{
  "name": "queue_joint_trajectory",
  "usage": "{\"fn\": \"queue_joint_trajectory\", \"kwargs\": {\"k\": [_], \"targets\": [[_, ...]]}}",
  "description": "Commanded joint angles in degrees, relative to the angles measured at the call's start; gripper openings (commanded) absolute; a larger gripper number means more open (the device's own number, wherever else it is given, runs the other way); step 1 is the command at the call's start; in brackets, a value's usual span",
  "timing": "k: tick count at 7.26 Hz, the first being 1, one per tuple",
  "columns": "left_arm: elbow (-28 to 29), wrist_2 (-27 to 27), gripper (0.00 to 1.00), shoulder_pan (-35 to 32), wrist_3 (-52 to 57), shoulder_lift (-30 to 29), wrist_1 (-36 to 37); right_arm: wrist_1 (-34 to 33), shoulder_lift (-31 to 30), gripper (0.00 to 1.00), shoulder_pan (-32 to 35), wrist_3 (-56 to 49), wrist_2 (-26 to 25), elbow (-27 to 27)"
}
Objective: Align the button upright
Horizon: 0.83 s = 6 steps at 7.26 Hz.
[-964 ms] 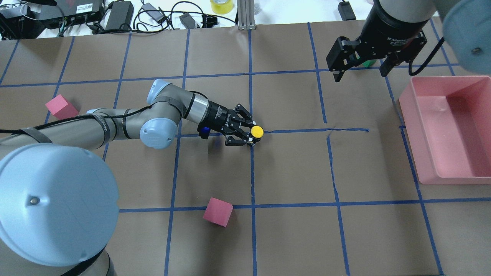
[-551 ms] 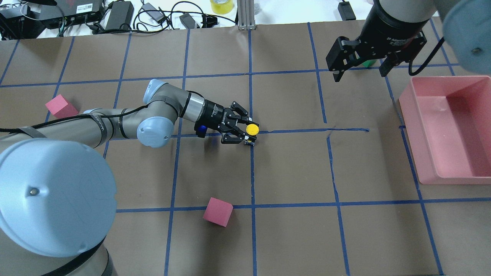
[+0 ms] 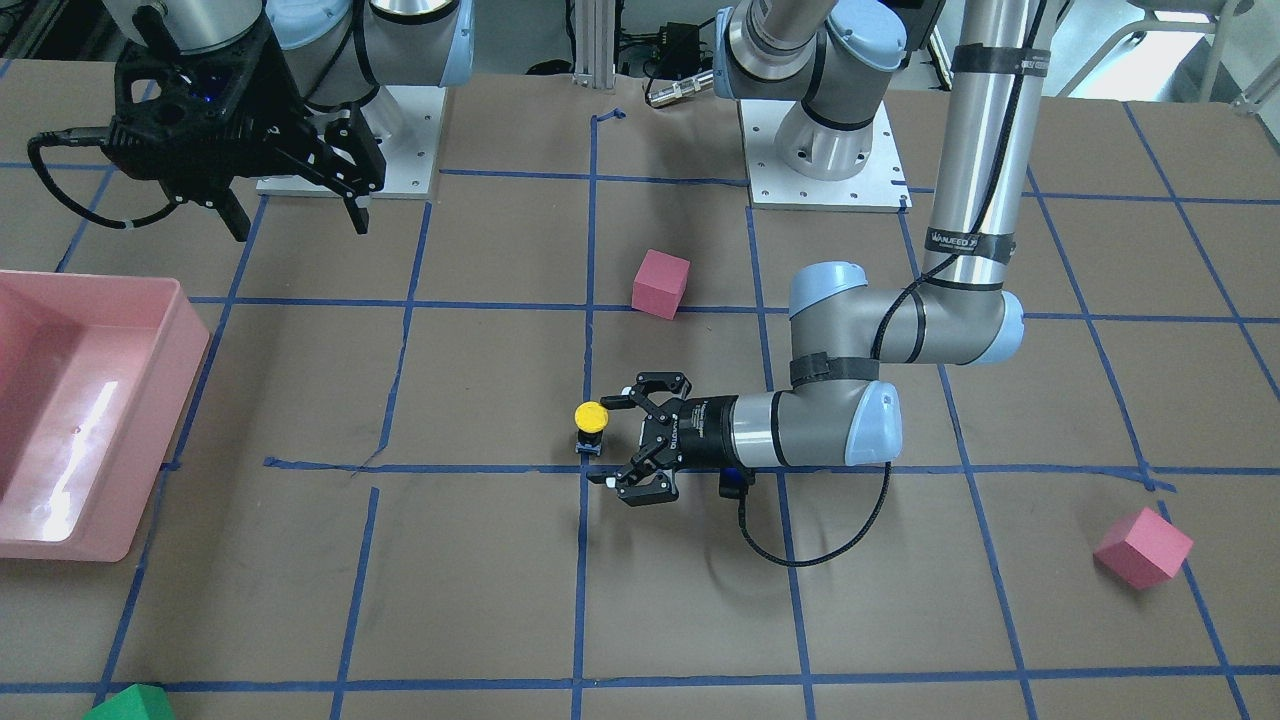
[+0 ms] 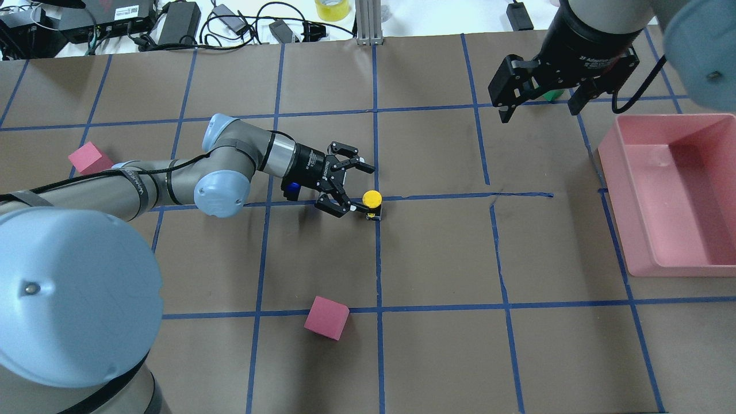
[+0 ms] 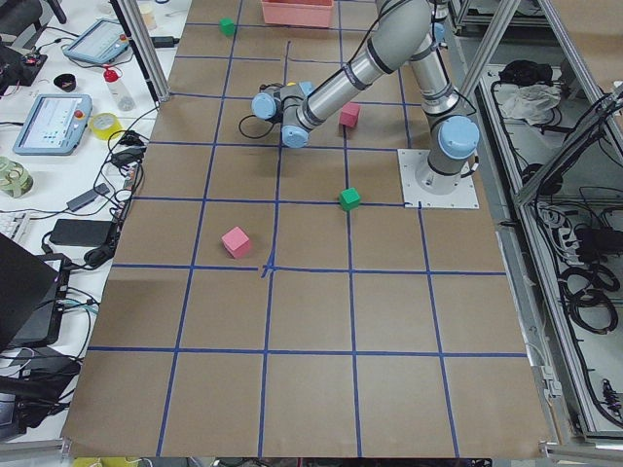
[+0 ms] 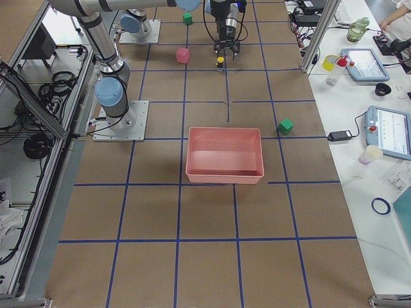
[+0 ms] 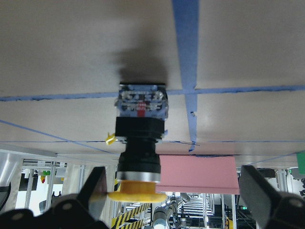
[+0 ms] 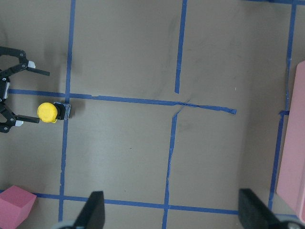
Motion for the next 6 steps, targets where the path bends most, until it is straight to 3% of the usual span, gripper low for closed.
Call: {"fn": "queue_joint_trajectory", "kwargs": {"k": [1, 3, 4, 5, 6], "targets": [[0.6, 2.4, 1.0, 1.9, 0.0, 3.9, -0.2, 0.0, 0.0, 1.0, 0.0, 0.0, 0.0, 0.0], [5.8, 19.1, 1.0, 3.1, 1.0, 8.2, -1.3, 0.0, 0.0, 1.0, 0.0, 0.0, 0.0, 0.0], [7.4, 24.8, 1.0, 3.2, 4.5, 10.1, -2.7, 0.0, 0.0, 1.0, 0.0, 0.0, 0.0, 0.0], [9.4, 31.0, 1.0, 3.3, 12.4, 12.0, -5.6, 0.0, 0.0, 1.0, 0.1, 0.0, 0.1, 0.0], [11.5, 43.5, 1.0, 4.3, 27.7, 13.9, -9.9, 0.0, -0.1, 1.0, 0.0, 0.0, 0.1, 0.0]]}}
